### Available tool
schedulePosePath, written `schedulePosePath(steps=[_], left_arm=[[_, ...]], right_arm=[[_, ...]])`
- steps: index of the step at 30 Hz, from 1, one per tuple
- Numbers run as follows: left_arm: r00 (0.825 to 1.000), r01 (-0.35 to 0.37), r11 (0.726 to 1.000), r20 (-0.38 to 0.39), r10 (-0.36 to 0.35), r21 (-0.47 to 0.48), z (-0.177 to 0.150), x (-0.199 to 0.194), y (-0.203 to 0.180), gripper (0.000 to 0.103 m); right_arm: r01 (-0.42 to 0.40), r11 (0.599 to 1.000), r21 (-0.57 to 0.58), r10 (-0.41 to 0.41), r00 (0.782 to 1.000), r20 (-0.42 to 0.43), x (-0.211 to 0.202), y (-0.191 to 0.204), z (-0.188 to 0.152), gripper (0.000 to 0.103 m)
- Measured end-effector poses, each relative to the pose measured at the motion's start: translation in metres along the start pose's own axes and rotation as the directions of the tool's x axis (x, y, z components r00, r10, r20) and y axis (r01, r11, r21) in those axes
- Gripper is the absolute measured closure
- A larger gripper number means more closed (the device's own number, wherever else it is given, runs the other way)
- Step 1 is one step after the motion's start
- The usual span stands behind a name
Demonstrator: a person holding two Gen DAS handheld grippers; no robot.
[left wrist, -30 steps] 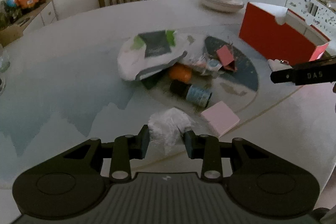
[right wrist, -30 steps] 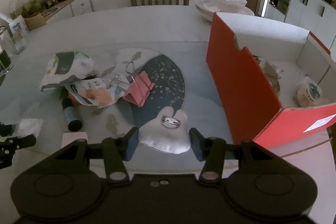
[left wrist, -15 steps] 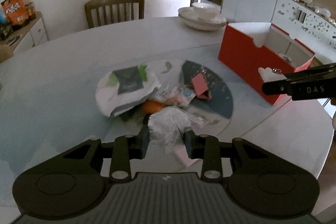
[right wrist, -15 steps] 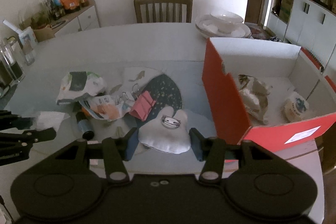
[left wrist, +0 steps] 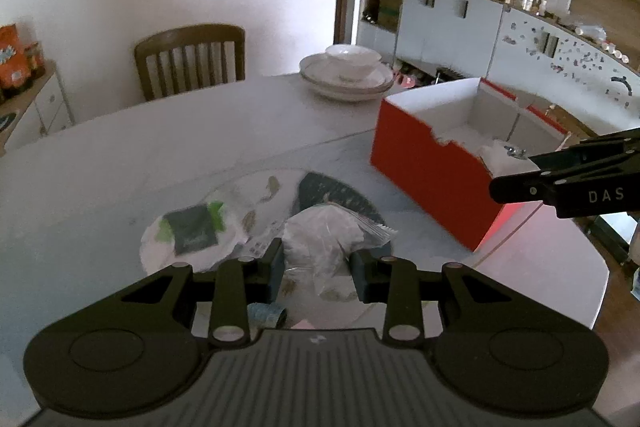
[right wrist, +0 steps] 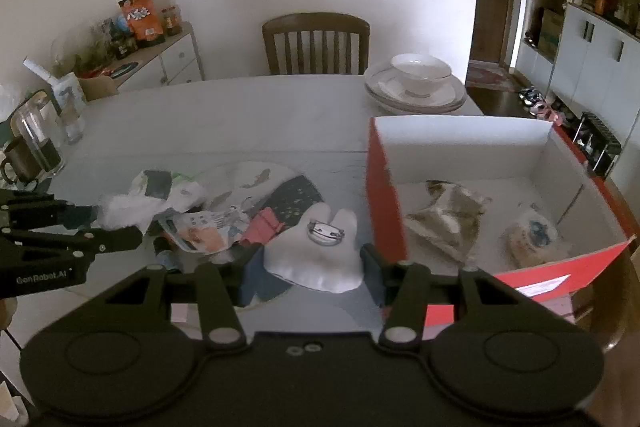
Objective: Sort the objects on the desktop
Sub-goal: 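Carry the tissue in left tool while right carries the plush toy over the red box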
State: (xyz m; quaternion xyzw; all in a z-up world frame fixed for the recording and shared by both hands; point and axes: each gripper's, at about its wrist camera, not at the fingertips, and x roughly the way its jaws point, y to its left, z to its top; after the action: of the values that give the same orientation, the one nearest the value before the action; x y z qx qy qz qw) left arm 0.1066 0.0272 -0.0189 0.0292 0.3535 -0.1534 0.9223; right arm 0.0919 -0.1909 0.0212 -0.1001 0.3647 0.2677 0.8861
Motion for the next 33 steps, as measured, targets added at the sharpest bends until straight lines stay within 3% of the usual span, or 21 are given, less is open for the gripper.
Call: schedulePosePath(steps=[16, 33], left_arm=[[0.996, 0.09, 0.992, 0.016, -0.092, 0.09, 0.043, 0.022, -0.075, 0.07], [0.989, 0.146, 0.959, 0.0, -0.151, 0.242, 0.086, 0.072, -0.175, 0.07]], right_arm=[[0.031, 0.999, 0.021, -0.031, 0.999, 0.017, -0.017, -0.07, 0.011, 0.052], [0.029, 1.0, -0.008, -0.029, 0.999, 0.026, -0.019, -0.153, 0.023, 0.052]])
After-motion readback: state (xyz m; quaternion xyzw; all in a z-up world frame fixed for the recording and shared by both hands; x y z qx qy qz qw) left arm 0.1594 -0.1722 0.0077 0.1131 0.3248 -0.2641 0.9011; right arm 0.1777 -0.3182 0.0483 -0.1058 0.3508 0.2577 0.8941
